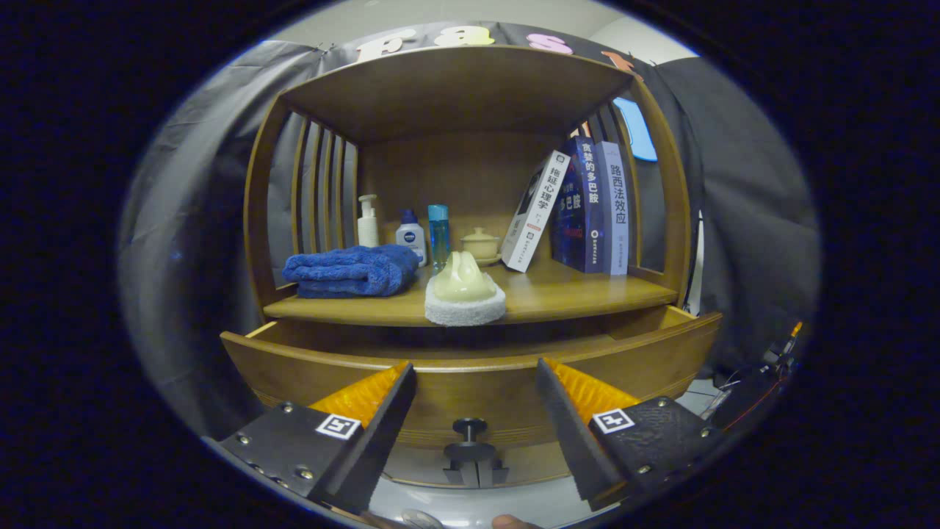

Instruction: Pull open the drawer, take out the items inside it, and place them on the countertop above the cabinet.

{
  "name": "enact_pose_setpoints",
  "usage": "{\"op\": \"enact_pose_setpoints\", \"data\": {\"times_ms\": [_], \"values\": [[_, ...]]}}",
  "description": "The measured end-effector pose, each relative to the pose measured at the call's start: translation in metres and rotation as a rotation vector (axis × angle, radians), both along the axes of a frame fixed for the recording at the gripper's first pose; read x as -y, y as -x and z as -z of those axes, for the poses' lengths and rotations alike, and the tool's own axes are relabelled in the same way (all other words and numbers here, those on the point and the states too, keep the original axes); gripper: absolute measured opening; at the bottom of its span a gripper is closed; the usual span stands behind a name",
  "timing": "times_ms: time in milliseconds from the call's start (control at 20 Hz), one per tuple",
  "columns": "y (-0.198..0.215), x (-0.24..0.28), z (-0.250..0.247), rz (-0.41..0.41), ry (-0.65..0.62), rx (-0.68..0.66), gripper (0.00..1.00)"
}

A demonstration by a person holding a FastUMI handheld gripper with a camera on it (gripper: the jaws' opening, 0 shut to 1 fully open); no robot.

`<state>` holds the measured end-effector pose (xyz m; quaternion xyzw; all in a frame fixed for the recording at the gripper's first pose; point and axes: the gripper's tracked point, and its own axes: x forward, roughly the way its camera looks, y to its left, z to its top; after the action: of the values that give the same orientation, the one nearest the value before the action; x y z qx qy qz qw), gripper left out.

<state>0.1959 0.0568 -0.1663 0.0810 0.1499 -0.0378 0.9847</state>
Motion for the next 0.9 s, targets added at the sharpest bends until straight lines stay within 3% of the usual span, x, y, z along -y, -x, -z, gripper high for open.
{"op": "enact_pose_setpoints", "data": {"times_ms": [900], "values": [[-0.057, 0.001, 0.007, 0.007, 0.016, -0.011, 0.99]]}}
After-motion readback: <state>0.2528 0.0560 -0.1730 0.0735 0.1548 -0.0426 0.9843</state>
